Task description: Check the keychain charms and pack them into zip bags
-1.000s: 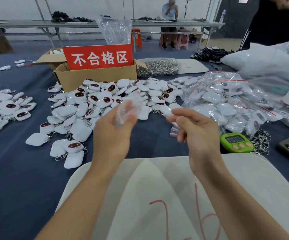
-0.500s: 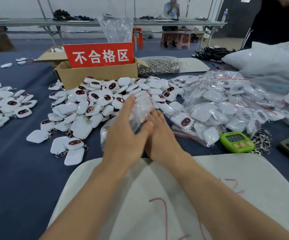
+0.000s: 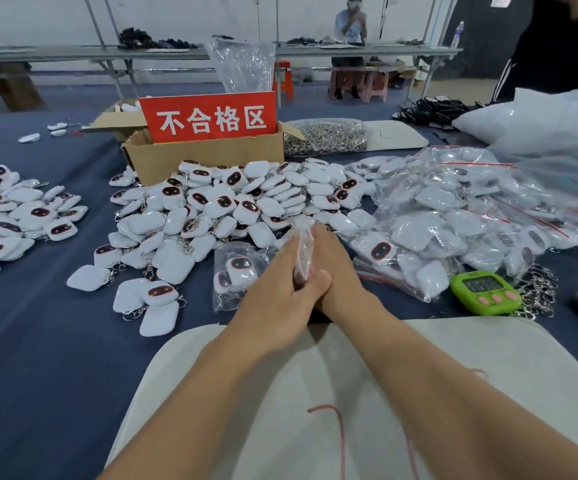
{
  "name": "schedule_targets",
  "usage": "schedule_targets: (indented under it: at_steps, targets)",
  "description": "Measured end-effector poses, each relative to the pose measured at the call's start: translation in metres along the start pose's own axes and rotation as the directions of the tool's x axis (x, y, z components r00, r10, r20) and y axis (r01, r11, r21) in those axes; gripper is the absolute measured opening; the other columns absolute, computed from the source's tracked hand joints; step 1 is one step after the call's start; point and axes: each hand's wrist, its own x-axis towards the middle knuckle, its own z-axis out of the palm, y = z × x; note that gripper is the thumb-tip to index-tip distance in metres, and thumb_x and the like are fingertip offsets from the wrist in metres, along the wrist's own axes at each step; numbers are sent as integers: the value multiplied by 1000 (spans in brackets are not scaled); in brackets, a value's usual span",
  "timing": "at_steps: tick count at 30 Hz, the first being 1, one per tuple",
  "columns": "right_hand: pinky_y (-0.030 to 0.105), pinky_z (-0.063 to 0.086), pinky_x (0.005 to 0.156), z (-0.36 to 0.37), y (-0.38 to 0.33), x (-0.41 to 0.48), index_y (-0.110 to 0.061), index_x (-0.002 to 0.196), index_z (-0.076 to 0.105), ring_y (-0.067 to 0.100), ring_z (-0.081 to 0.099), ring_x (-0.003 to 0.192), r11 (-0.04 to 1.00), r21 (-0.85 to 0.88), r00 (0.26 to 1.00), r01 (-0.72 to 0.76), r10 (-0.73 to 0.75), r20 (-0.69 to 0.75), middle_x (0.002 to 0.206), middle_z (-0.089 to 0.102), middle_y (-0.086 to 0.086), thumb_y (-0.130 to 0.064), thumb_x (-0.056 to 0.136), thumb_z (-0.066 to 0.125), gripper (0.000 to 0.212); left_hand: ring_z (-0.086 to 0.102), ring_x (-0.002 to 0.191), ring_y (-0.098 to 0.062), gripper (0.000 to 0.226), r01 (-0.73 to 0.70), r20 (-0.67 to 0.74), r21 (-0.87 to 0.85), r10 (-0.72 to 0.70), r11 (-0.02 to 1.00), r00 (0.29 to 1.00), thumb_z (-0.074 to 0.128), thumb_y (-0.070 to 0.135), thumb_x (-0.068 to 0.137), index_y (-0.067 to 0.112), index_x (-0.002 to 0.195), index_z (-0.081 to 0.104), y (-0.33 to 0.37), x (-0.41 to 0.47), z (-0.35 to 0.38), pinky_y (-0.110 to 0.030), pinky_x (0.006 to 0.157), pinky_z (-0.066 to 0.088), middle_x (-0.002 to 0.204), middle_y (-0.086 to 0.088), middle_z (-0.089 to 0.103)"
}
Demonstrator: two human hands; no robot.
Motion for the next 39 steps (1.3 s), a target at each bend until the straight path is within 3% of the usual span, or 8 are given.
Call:
schedule_targets:
  at_steps: [7,9,15,20,22,25,29,39]
  targets:
    - [44,42,87,-9,0,-45,-17,101,55,30,50,100,980,185,996,-68,77,-41,110,53,7,-17,98,54,3,48,134,-23,47,125,-205,234,-76,964,976,37,51,105,25,141,51,-8,10,-8,-43,113,35,141,2,55]
    - [41,38,77,-15,0,-58,-16,77,51,25,51,86,916,382,985,-122,160,-69,91,57,4,-18,102,50,25,49,132,-28,49,164,-209,236,-115,958,971,35,55,102,22,135,52,-11,11,-11,-49,113,36,138,-2,58]
    - [25,47,55,-30,5,-80,-18,75,67,13,58,56,357,905,853,-230,522,11,69,70,1,-20,102,48,33,51,122,-6,44,81,-369,102,-37,991,929,52,56,97,39,138,55,-8,5,-9,-26,95,36,128,23,58]
    - [26,53,57,-35,1,-73,-15,91,73,19,66,60,-15,981,876,-196,447,182,77,75,10,-7,103,46,31,58,109,7,35,-294,-457,260,385,920,802,66,33,77,35,111,77,6,-5,-7,-8,97,38,109,28,70]
    - [26,56,60,-37,1,-71,-13,91,73,20,69,66,-99,974,882,-204,414,227,81,76,10,-5,102,47,29,62,91,10,35,-246,-445,160,293,956,847,68,39,78,38,112,78,8,-5,-3,-3,83,42,96,26,74]
    - [31,61,70,-40,2,-69,-3,97,71,29,72,78,-135,957,899,-255,330,286,87,76,17,-1,99,50,21,69,75,5,28,-140,-388,-105,89,985,917,70,44,83,43,109,78,6,1,-1,-8,70,50,85,26,76]
    - [29,60,69,-46,4,-70,-2,96,71,26,72,75,-97,954,914,-283,274,299,90,76,18,-1,94,56,15,73,97,-2,16,-132,-328,-267,38,955,944,78,30,88,38,102,82,5,6,-7,-26,88,54,97,19,79]
    - [35,61,66,-45,7,-73,-4,97,68,31,74,71,-70,963,928,-259,257,268,82,76,19,1,94,57,12,76,95,-9,30,-57,-149,-471,-16,880,989,68,17,81,33,103,81,13,0,-7,-19,82,57,99,7,80]
